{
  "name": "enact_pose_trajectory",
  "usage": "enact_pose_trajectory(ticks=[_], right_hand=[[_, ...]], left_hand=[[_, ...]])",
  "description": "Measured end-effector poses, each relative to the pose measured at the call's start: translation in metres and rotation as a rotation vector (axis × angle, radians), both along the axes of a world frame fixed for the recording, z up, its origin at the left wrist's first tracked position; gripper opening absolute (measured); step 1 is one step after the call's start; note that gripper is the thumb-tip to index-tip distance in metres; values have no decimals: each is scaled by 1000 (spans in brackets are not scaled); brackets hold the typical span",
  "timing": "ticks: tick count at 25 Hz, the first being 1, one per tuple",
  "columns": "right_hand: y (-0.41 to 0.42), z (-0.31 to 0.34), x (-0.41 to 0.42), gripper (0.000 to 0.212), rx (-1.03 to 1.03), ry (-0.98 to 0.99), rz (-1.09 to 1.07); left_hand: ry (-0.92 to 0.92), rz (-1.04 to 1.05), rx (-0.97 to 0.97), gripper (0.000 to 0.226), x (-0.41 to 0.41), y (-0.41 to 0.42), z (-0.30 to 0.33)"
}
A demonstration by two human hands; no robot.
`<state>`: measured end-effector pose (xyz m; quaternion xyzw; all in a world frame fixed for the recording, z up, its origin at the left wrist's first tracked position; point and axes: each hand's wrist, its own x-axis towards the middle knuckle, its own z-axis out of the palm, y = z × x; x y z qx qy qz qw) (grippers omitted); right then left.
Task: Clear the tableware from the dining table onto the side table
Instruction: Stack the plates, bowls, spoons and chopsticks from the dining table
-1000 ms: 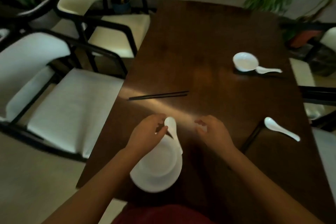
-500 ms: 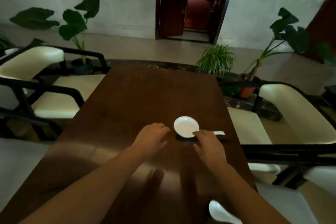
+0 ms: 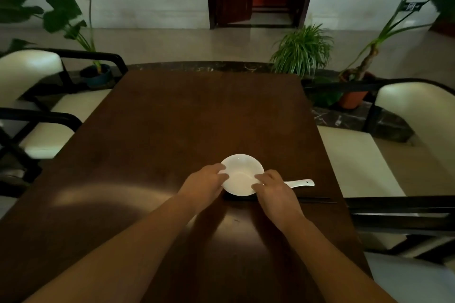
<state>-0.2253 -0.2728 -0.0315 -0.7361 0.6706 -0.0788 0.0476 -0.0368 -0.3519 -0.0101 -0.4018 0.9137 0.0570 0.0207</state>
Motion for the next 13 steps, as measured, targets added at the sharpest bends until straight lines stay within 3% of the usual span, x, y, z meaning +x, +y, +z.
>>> enact_pose_trajectory(ticks=[3,8,10,13], right_hand=[[0,-9,-4,34,-3,6,75],[4,-3,-6,40,-148,-27,135],[7,2,-4,46,-222,-22,153],[18,13,8,45,-330,-65,211]], left_hand=[[-28,-38,-14,36,0,-7,-6],[272,-170,-233,25,7,0,-6],[381,-29,-161,26,12,4,-5],[651,404,67,37,30,14,2]])
